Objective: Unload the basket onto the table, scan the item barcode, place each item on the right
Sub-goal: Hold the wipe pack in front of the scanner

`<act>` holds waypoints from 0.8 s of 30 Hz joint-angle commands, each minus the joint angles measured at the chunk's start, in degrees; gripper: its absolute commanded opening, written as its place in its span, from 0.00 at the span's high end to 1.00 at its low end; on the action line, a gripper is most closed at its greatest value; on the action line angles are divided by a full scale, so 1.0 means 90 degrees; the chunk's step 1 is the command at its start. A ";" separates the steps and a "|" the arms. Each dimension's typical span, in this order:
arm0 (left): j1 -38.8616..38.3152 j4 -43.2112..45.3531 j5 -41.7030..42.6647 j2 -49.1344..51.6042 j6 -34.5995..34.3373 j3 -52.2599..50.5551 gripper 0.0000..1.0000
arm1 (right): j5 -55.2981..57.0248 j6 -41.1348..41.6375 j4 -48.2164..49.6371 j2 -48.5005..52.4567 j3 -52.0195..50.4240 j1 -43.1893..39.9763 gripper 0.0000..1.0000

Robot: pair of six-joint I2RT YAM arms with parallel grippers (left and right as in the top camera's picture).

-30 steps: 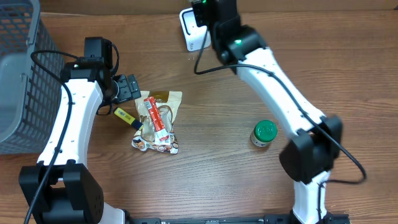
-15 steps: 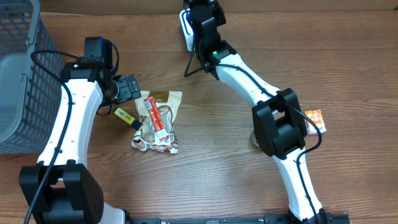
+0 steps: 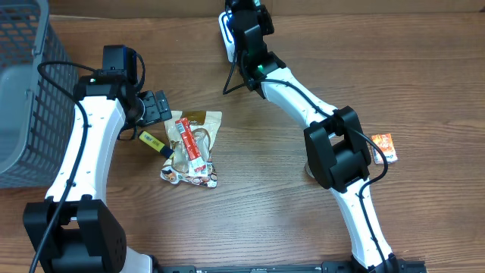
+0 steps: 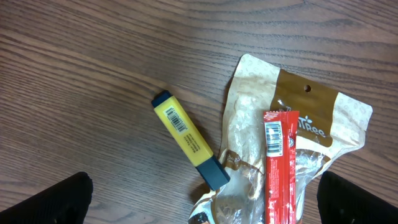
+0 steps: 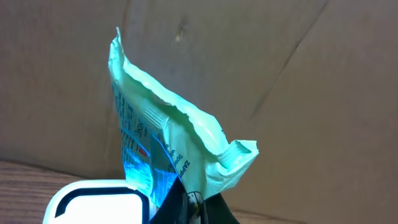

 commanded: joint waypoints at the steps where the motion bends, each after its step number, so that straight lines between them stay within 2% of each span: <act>1: 0.0022 0.0005 -0.0032 -0.0083 0.0143 0.0070 0.00 | -0.0015 0.0629 -0.0141 0.0036 0.0083 -0.0010 0.96; 24: 0.0022 0.0005 -0.0032 -0.0083 0.0143 0.0070 0.00 | -0.0058 0.0799 -0.1052 0.0129 0.0083 0.0352 0.96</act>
